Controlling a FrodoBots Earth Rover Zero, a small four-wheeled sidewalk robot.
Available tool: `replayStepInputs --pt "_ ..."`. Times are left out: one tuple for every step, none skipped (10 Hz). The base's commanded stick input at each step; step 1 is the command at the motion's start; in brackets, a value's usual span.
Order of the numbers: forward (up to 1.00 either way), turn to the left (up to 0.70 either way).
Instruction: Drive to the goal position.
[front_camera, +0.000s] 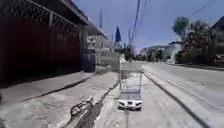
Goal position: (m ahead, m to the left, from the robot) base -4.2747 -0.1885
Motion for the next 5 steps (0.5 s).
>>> replayStepInputs --pt "0.0 -1.0" --pt "0.0 -1.0" --pt "0.0 -1.0" --pt "0.0 -1.0" --pt "0.0 -1.0"
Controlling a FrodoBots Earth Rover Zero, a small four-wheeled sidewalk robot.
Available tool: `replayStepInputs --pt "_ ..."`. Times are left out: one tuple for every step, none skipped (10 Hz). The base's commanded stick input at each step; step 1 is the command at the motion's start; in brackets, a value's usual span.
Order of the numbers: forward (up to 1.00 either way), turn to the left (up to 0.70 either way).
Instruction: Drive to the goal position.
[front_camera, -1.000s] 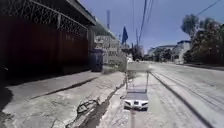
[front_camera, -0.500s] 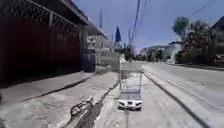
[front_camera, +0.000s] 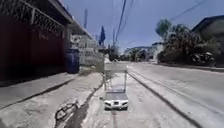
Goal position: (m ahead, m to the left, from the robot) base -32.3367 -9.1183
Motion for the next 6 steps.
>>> replayStepInputs --pt "0.0 -1.0" --pt "0.0 -1.0" --pt "0.0 -1.0" --pt "0.0 -1.0" --pt "0.0 -1.0" --pt "0.0 -1.0"
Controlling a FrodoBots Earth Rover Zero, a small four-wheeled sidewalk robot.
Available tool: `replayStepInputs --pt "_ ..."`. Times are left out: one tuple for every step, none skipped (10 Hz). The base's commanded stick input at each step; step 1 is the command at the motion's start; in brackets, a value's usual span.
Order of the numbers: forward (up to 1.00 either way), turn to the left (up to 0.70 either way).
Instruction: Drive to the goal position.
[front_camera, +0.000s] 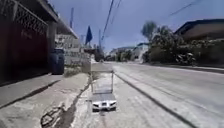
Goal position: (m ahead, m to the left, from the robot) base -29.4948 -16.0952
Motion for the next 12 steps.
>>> replayStepInputs --pt "0.0 -1.0" --pt "0.0 -1.0" --pt "0.0 -1.0" --pt "0.0 -1.0" --pt "0.0 -1.0" --pt "0.0 -1.0" --pt "0.0 -1.0" --pt "0.0 -1.0" --pt "0.0 -1.0" --pt "0.0 -1.0" --pt "0.0 -1.0" --pt "0.0 -1.0"
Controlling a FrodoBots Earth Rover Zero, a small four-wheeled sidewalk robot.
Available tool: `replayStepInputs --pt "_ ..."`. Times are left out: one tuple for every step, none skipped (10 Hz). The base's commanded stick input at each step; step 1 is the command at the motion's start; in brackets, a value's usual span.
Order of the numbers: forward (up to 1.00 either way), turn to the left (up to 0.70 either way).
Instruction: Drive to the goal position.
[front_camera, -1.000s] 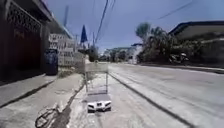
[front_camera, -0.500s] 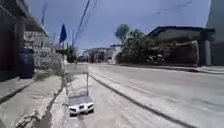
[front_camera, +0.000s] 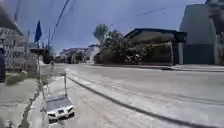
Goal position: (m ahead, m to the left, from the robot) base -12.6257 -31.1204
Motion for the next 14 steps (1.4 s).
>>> replayStepInputs --pt "0.0 -1.0" --pt "0.0 -1.0" --pt "0.0 -1.0" --pt "0.0 -1.0" --pt "0.0 -1.0" --pt "0.0 -1.0" --pt "0.0 -1.0" --pt "0.0 -1.0" --pt "0.0 -1.0" --pt "0.0 -1.0" --pt "0.0 -1.0" --pt "0.0 -1.0" --pt "0.0 -1.0" --pt "0.0 -1.0"
